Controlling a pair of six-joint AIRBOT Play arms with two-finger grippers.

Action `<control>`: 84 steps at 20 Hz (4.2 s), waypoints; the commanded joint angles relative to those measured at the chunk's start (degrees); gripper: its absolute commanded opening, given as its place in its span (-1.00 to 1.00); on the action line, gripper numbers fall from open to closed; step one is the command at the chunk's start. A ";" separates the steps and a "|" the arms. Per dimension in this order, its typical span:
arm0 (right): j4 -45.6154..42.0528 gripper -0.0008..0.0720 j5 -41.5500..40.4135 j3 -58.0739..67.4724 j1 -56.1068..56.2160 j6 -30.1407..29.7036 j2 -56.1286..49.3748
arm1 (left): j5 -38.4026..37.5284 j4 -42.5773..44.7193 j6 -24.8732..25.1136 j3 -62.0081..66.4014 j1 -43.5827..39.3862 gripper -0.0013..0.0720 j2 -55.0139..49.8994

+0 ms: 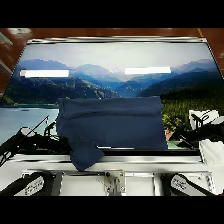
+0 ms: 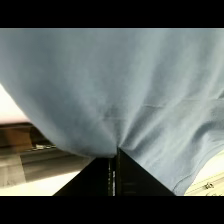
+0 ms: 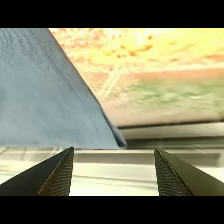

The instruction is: Fold the shirts.

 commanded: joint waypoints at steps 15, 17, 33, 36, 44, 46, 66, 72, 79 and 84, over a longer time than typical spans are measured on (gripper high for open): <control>11.89 0.22 -10.95 -10.32 0.09 -1.25 0.00 | -0.46 -1.03 0.44 0.70 -0.07 -0.85 -0.02; 13.92 0.08 -10.34 -10.32 1.03 -2.91 0.00 | -0.46 -1.03 0.44 2.60 -0.07 -0.86 -0.02; 6.95 -0.80 -29.64 16.98 20.17 3.82 -0.31 | -3.91 -1.05 5.11 37.88 3.34 -0.86 -7.89; 9.35 -0.80 -30.91 18.38 20.94 3.82 -3.28 | -3.91 -3.63 5.49 40.85 3.39 -0.86 -14.56; 9.35 -0.80 -35.95 22.51 24.20 7.50 -14.64 | -3.15 -6.21 6.19 49.59 2.60 -0.85 -27.54; 9.16 -0.75 -35.67 22.49 24.22 8.24 -16.04 | -1.81 -6.62 6.14 49.59 2.32 -0.85 -29.53; 33.97 0.86 -32.28 23.15 19.23 4.44 -25.24 | -11.23 -17.33 7.76 49.62 2.03 0.92 -29.75; 36.46 -0.80 -29.75 23.30 19.04 3.13 -25.18 | -11.21 -17.33 7.91 49.59 1.55 0.42 -29.75; 32.48 -0.80 -18.45 24.04 18.12 1.18 -8.72 | -2.69 -20.17 9.18 49.57 -8.66 -0.81 -29.79; 31.82 -0.80 -7.15 24.04 18.12 7.37 5.99 | 13.00 -22.99 9.16 49.57 -26.47 -0.85 -30.27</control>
